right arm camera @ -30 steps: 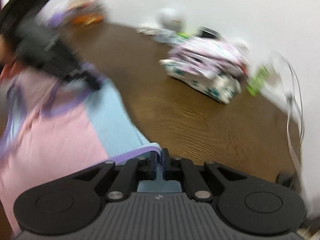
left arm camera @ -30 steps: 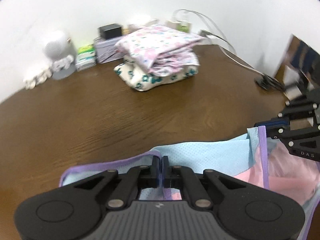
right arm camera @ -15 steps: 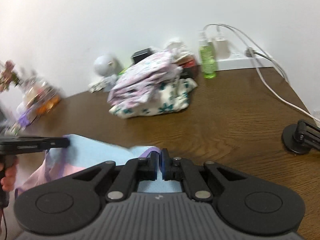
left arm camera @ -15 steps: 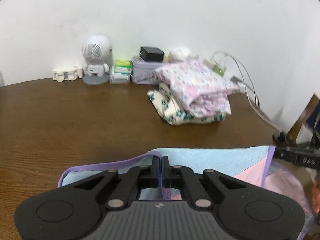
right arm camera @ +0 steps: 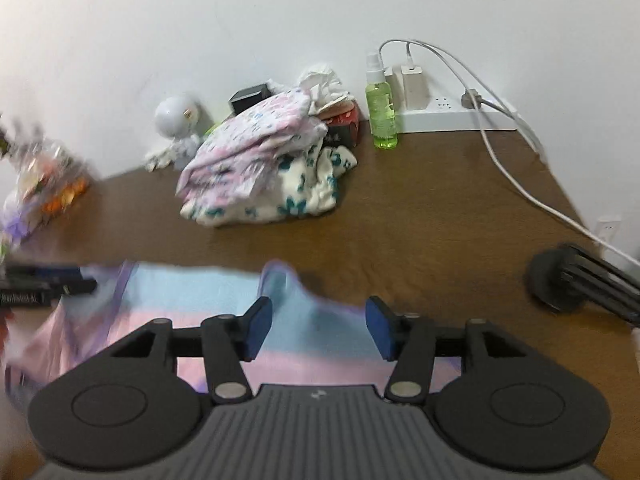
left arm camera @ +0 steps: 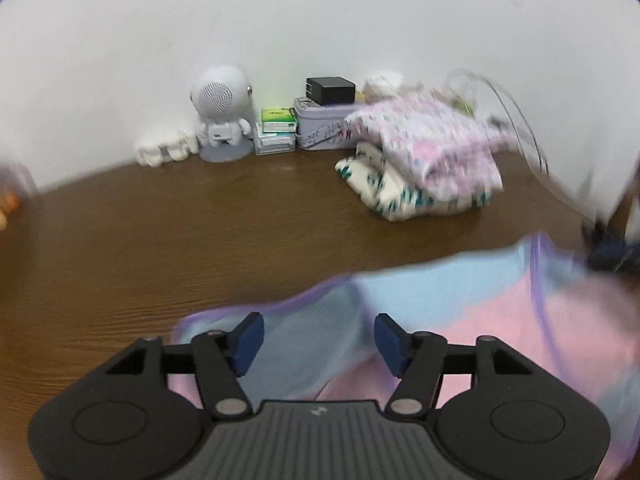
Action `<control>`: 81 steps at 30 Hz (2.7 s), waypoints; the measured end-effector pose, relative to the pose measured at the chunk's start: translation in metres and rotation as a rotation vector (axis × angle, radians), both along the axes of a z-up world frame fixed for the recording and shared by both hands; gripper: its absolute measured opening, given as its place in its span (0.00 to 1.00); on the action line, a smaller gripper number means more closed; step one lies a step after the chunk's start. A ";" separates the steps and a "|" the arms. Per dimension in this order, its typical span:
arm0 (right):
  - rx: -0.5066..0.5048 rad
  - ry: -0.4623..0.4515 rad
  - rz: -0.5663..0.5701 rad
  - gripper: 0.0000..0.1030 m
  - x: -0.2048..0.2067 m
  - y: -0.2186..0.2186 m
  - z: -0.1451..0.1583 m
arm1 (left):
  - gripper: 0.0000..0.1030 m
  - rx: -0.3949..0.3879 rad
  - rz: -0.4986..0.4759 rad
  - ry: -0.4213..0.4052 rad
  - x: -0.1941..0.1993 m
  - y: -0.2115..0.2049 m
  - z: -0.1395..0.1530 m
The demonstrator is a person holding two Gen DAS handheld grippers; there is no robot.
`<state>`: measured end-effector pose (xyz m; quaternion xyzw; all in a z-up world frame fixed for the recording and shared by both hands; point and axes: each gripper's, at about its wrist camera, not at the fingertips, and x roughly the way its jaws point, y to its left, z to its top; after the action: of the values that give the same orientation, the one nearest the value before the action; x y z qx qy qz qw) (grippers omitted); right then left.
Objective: Fold clothes
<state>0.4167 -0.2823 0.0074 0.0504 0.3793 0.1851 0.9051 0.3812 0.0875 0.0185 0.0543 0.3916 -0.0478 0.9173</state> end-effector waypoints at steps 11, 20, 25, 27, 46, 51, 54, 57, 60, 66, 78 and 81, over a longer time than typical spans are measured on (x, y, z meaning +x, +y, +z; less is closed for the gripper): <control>-0.088 0.016 0.285 0.46 -0.145 0.028 -0.007 | 0.38 0.157 -0.171 0.020 -0.143 0.005 -0.019; -0.112 0.035 0.386 0.46 -0.164 0.055 -0.017 | 0.39 0.109 -0.492 -0.016 -0.182 -0.074 -0.019; -0.156 0.025 0.406 0.33 -0.173 0.054 -0.018 | 0.31 0.192 -0.566 0.003 -0.175 -0.105 -0.034; -0.174 0.021 0.415 0.21 -0.177 0.054 -0.019 | 0.11 0.179 -0.590 0.028 -0.171 -0.108 -0.035; 0.040 0.283 0.570 0.07 -0.205 0.015 0.005 | 0.12 0.048 -0.507 0.215 -0.214 -0.057 -0.003; -0.019 0.182 0.505 0.49 -0.212 0.012 0.004 | 0.42 0.136 -0.538 0.086 -0.224 -0.061 -0.004; -0.051 0.146 0.519 0.49 -0.215 0.022 0.000 | 0.42 0.158 -0.584 0.101 -0.218 -0.073 -0.013; -0.065 0.144 0.530 0.49 -0.213 0.035 -0.008 | 0.41 0.177 -0.614 0.120 -0.211 -0.080 -0.023; -0.082 0.139 0.543 0.44 -0.210 0.044 -0.013 | 0.26 0.138 -0.622 0.156 -0.205 -0.078 -0.029; -0.012 0.248 0.507 0.04 -0.200 0.038 -0.005 | 0.02 -0.015 -0.545 0.363 -0.197 -0.067 -0.012; -0.046 0.113 0.256 0.43 -0.189 -0.011 0.018 | 0.45 -0.053 -0.369 0.148 -0.209 -0.036 0.016; -0.132 0.072 0.143 0.43 -0.178 -0.020 0.008 | 0.41 0.012 -0.263 0.081 -0.196 -0.027 0.009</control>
<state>0.2384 -0.3026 0.0151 -0.0301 0.4257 0.2218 0.8768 0.1854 0.0604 0.0271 0.1084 0.4180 -0.1674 0.8863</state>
